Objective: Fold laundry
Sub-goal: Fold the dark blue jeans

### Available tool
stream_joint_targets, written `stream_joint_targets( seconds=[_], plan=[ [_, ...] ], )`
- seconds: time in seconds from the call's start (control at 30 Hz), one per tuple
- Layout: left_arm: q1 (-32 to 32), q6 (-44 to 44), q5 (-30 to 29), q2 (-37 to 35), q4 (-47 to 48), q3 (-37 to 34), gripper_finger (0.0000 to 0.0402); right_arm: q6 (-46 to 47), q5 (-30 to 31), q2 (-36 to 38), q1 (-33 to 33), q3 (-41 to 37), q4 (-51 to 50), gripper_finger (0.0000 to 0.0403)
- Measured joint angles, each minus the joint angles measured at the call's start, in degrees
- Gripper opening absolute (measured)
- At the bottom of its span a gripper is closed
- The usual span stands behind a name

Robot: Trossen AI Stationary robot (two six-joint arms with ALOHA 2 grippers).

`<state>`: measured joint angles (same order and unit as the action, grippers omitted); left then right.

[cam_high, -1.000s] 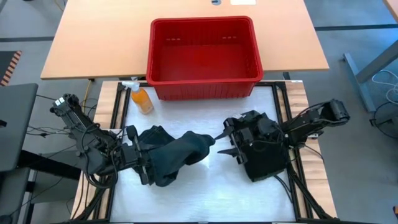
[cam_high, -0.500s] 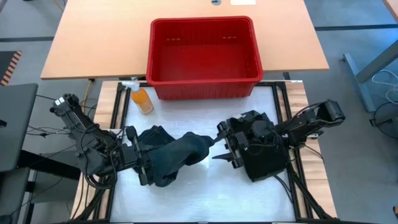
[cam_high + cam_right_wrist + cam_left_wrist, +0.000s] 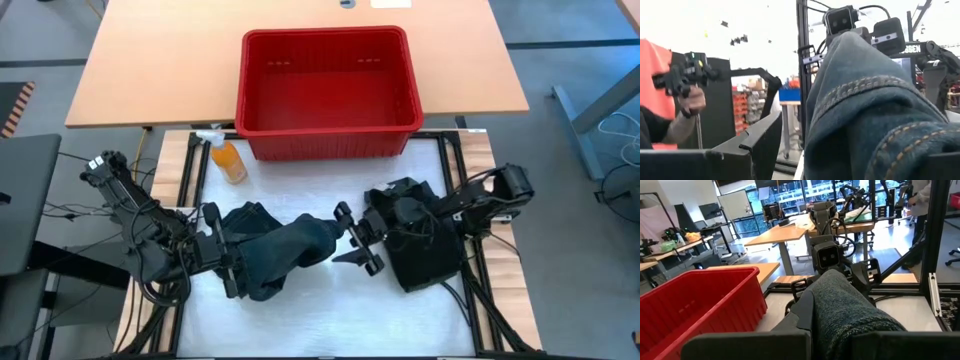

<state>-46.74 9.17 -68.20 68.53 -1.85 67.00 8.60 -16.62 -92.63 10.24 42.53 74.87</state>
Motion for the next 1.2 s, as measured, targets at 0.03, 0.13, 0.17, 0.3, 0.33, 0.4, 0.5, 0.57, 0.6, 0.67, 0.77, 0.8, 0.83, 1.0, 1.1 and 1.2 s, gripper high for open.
stream_joint_targets(
  seconds=[0.03,0.13,0.17,0.3,0.33,0.4,0.5,0.57,0.6,0.67,0.77,0.8,0.83,1.0,1.1,1.2],
  plan=[
    [0.0,0.0,0.0,0.0,0.1,0.0,0.0,1.0,0.0,-0.8,0.0,0.4,1.1,0.0262],
    [0.0,-0.2,0.1,0.0,1.1,0.0,0.0,4.4,0.0,-2.9,-0.2,1.9,4.6,0.0262],
    [0.0,-0.7,0.1,0.0,1.7,0.0,0.0,5.3,0.1,-3.7,-0.2,2.6,5.7,0.0262],
    [0.0,-1.9,1.7,0.0,3.4,0.1,0.0,7.5,3.3,-5.9,-0.2,5.3,7.5,0.0262],
    [0.0,-2.0,2.0,0.0,3.5,0.1,0.0,7.5,4.3,-6.1,-0.2,5.8,7.5,0.0262],
    [0.0,-2.0,2.1,0.0,3.5,0.1,0.0,7.5,5.8,-6.2,-0.2,6.5,6.2,0.0258],
    [0.0,-1.8,2.3,0.0,3.7,0.1,0.0,6.7,6.6,-5.8,-0.2,7.0,5.2,0.0224],
    [0.0,-1.6,3.1,0.0,3.7,0.1,0.0,6.1,6.6,-5.2,-0.2,7.0,4.9,0.0175],
    [0.0,-1.3,3.5,0.0,3.6,0.1,0.0,6.0,6.4,-4.8,-0.2,7.0,4.6,0.0142],
    [0.0,0.5,3.5,0.0,2.5,0.1,0.0,5.2,6.1,-3.6,-0.2,7.0,3.9,0.0069],
    [-0.3,7.0,3.9,-0.3,-4.0,0.1,0.0,0.7,5.1,-0.3,-0.3,7.2,1.1,0.0025],
    [-0.3,9.6,4.7,-0.7,-6.8,0.1,0.0,0.2,5.2,1.2,-0.5,7.8,-0.8,0.0026],
    [-0.3,11.9,5.2,-1.0,-8.3,0.6,0.0,0.0,5.2,3.0,-0.8,8.8,-3.3,0.0028],
    [1.5,20.2,7.6,-1.0,-6.7,10.7,0.0,-11.4,3.3,12.0,-2.0,23.0,-31.3,0.0026],
    [3.7,22.3,12.4,-0.5,-1.0,19.3,0.0,-22.2,4.9,12.6,-2.2,40.8,-57.1,0.0026],
    [6.0,20.3,16.0,0.9,7.9,27.7,0.0,-25.6,6.2,8.4,-2.4,60.0,-79.9,0.0026]
  ],
)
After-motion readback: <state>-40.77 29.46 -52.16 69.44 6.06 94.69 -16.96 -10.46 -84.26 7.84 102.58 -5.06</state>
